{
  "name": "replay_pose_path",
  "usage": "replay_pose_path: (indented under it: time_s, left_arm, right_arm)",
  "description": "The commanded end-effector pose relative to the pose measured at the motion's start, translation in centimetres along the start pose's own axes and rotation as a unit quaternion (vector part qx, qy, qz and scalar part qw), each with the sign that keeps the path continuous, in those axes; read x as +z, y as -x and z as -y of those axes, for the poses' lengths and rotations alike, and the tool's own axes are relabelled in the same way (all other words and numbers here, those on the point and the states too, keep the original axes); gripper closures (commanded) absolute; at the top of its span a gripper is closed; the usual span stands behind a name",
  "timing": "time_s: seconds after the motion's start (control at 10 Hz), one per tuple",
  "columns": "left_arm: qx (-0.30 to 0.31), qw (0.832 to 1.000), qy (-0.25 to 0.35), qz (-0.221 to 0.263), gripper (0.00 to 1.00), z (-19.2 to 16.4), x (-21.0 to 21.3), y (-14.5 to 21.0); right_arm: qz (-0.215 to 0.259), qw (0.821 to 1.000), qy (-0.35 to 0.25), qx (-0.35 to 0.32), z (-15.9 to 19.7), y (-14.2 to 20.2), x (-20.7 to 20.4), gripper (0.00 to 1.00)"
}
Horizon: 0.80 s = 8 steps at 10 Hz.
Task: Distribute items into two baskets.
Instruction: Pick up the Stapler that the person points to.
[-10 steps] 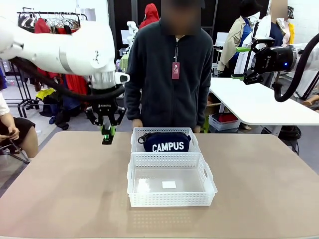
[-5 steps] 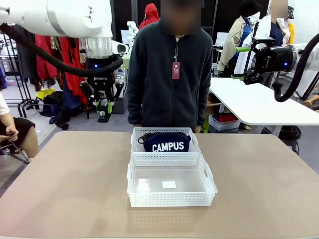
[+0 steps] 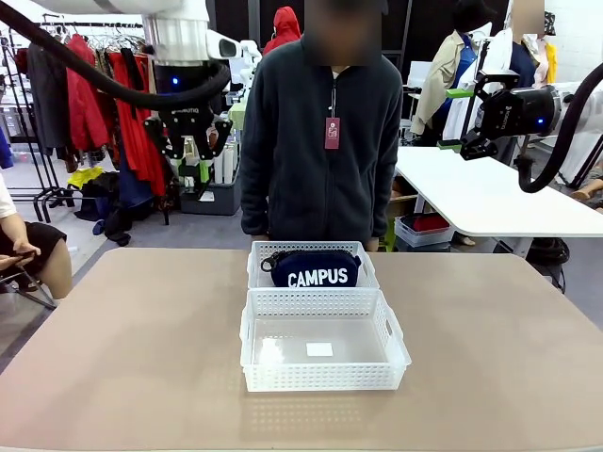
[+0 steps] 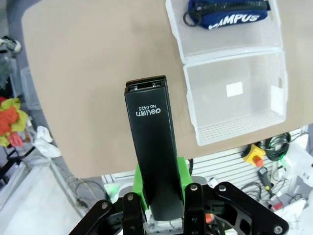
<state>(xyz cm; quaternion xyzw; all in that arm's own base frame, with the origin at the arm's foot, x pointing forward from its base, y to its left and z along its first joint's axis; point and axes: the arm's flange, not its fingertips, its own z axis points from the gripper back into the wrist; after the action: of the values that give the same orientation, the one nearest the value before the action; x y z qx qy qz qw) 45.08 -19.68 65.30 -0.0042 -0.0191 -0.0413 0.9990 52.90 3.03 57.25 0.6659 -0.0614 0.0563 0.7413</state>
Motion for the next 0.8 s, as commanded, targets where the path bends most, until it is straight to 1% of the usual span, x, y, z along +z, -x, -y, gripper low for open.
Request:
replay_pose_path:
  time_s: [0.0, 0.2, 0.3, 0.7]
  left_arm:
    - [-0.005, 1.000, -0.005, 0.012, 1.00, -0.67, 1.59, -0.20]
    - [-0.015, 1.000, -0.002, 0.020, 1.00, -1.23, 1.88, -0.05]
    - [0.001, 1.000, 0.002, 0.012, 1.00, -0.35, 1.57, -0.03]
    - [0.001, 1.000, 0.002, 0.012, 1.00, -0.35, 1.57, -0.03]
  right_arm:
    - [0.001, 1.000, -0.002, 0.002, -0.24, 0.05, 0.03, 0.00]
    - [0.001, 1.000, -0.002, 0.002, -0.24, 0.05, 0.03, 0.00]
    - [0.001, 1.000, -0.002, 0.002, -0.24, 0.05, 0.03, 0.00]
    - [0.001, 1.000, -0.002, 0.002, -0.24, 0.05, 0.03, 0.00]
